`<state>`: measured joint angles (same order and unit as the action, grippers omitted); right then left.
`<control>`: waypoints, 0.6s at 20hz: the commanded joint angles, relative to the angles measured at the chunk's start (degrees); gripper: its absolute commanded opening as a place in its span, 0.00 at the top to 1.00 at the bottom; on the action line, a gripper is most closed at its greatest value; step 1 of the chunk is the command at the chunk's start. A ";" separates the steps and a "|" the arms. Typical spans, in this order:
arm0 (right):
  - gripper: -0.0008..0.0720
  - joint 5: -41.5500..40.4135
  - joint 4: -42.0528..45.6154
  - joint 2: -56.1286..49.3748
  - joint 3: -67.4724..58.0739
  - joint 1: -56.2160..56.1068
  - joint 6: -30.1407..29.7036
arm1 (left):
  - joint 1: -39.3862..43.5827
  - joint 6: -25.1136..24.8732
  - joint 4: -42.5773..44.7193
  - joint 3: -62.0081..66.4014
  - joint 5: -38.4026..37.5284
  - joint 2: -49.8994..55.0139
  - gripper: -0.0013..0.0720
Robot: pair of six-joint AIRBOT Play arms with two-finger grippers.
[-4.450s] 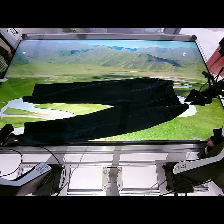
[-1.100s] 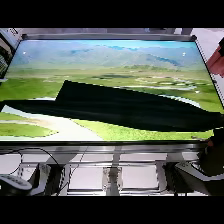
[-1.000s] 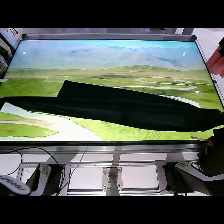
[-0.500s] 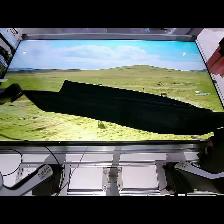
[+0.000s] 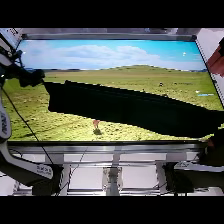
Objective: Fold the clothes and pants, and hang the long-sleeved shirts on hangers.
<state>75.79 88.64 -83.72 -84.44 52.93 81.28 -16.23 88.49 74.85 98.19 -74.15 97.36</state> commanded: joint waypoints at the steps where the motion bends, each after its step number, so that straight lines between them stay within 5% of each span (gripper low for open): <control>1: 0.95 -1.14 1.03 -4.15 -3.78 -3.56 3.82 | 2.99 2.43 0.57 4.59 -1.86 6.25 0.95; 12: 0.95 -15.19 -13.35 -12.74 -3.67 -6.19 12.85 | 5.40 6.51 0.13 4.59 15.52 8.11 0.95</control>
<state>65.14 80.68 -94.96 -88.07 46.96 92.01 -10.98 92.68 74.94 102.67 -62.46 105.01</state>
